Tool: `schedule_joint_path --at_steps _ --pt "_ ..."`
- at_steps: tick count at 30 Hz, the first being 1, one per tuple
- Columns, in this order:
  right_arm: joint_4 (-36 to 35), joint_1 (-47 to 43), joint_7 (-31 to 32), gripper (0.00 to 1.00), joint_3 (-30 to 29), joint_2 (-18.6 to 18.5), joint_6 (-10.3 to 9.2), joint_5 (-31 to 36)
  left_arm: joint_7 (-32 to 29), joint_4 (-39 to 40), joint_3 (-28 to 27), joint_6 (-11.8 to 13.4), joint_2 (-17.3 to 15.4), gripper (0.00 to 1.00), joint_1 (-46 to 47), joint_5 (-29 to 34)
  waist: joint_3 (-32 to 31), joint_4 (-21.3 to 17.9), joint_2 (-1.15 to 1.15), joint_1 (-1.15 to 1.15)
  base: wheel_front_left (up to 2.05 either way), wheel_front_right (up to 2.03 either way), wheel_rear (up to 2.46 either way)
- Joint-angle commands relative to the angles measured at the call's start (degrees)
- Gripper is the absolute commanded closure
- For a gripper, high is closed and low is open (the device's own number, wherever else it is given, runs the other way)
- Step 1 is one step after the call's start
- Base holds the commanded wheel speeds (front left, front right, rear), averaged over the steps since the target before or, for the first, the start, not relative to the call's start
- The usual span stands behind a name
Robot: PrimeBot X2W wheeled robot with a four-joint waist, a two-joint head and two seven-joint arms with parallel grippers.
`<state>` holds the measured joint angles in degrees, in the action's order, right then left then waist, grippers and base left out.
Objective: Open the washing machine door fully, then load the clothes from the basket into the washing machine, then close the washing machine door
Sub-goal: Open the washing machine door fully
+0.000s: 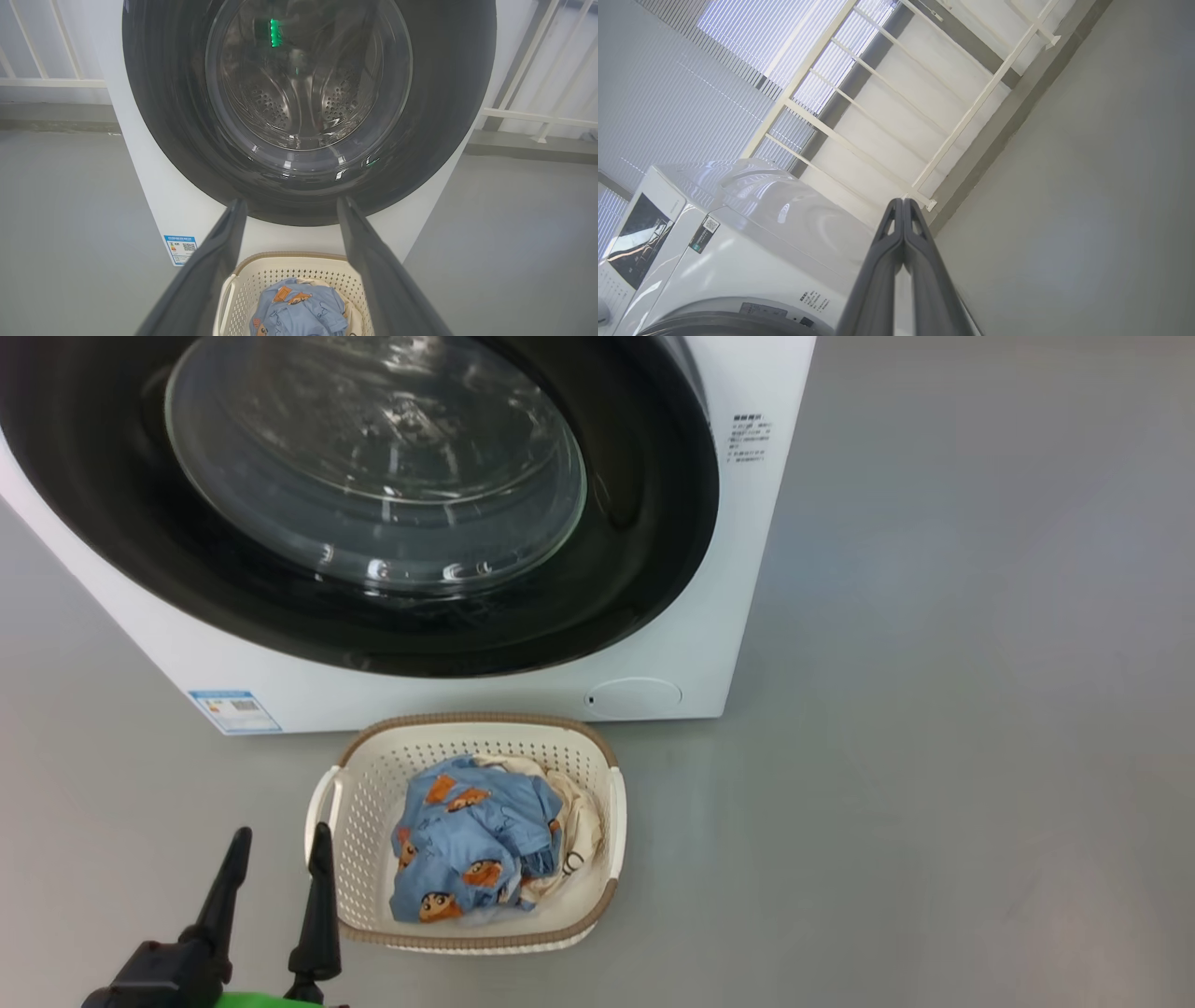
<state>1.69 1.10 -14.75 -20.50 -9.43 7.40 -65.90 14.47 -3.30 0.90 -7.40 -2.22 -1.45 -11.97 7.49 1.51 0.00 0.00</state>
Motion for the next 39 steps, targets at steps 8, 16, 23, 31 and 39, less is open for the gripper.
schedule_joint_path --at_steps 8,16,23,31,39 --pt "2.6 9.0 1.9 1.0 1.0 -8.3 0.09 -20.7 0.5 3.7 -1.9 -0.1 -2.1 0.0 1.5 0.4 6.2 1.1 0.0 0.0 0.0 0.0 0.0" --pt "4.2 16.0 13.9 1.0 -2.0 -10.4 0.09 -32.1 0.5 6.1 -2.1 -0.1 -2.2 0.0 1.9 0.1 10.5 2.6 0.0 0.0 0.0 0.0 0.0" --pt "9.4 24.2 27.9 1.0 -2.7 -11.7 0.09 -32.8 0.5 7.6 -1.2 -0.1 -2.8 0.0 3.6 -0.2 14.4 4.7 0.0 0.0 0.0 0.0 0.0" --pt "11.3 32.6 38.0 1.0 0.5 -11.8 0.09 -30.5 0.5 8.6 -1.1 -0.1 -2.6 0.0 4.7 -0.4 17.5 6.4 0.0 0.0 0.0 0.0 0.0" --pt "11.3 39.1 43.2 1.0 3.8 -10.7 0.09 -27.8 0.5 8.8 -1.4 -0.1 -1.8 0.0 5.3 -0.6 19.5 8.4 0.0 0.0 0.0 0.0 0.0"
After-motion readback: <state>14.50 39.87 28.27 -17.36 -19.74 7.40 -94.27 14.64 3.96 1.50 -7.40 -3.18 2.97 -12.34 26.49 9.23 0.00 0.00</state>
